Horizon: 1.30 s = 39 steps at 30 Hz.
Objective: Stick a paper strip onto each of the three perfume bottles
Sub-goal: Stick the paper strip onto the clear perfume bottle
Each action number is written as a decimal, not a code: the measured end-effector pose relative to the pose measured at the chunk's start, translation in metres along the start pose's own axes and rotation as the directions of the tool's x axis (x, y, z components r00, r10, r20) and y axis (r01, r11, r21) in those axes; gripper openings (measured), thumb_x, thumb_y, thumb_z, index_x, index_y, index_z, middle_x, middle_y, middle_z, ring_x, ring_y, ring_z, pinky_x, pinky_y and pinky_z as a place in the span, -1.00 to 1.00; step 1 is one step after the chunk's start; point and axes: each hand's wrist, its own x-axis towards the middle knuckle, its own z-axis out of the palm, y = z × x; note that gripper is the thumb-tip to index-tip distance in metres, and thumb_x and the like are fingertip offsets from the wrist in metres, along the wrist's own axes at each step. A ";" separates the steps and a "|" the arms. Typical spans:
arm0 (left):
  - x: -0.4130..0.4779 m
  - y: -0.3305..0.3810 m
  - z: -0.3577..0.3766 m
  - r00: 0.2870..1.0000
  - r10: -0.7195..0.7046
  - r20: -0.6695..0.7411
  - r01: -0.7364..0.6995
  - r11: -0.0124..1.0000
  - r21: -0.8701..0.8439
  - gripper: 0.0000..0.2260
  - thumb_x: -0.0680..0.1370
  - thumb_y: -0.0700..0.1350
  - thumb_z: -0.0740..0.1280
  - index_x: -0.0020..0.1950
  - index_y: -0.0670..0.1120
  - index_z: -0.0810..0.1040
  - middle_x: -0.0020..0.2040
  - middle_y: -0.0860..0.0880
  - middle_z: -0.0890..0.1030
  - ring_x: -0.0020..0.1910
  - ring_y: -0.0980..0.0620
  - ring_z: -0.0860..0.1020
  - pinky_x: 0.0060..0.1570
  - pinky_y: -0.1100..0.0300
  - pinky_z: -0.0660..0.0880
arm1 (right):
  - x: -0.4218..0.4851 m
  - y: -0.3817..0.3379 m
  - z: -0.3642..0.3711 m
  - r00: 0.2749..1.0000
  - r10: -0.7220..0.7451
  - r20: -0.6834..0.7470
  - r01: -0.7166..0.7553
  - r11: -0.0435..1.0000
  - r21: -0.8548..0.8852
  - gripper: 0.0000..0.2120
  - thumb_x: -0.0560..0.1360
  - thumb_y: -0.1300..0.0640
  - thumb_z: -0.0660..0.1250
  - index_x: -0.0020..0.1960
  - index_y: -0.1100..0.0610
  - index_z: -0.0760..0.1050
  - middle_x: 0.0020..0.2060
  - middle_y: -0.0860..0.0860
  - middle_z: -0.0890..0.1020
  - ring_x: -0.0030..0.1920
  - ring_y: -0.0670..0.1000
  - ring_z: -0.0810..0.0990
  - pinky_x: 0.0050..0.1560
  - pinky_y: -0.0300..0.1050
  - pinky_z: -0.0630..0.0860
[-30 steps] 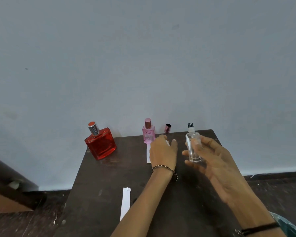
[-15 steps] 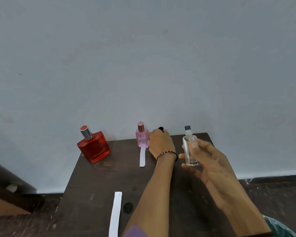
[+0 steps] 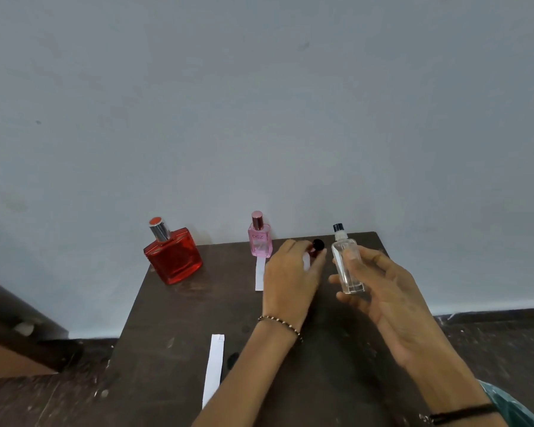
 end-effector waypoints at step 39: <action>0.036 -0.009 -0.083 0.388 0.702 0.598 -0.911 0.192 0.366 -0.83 0.23 -0.27 0.59 -0.26 -0.11 0.68 -0.35 -0.01 0.56 -0.61 0.06 0.45 -0.60 0.29 0.17 | -0.005 0.003 0.016 0.980 0.102 0.171 -0.030 0.925 -0.380 -0.61 0.34 -0.08 0.47 0.13 0.03 0.59 -0.13 0.01 0.74 -0.19 -0.01 0.74 -0.36 -0.22 0.51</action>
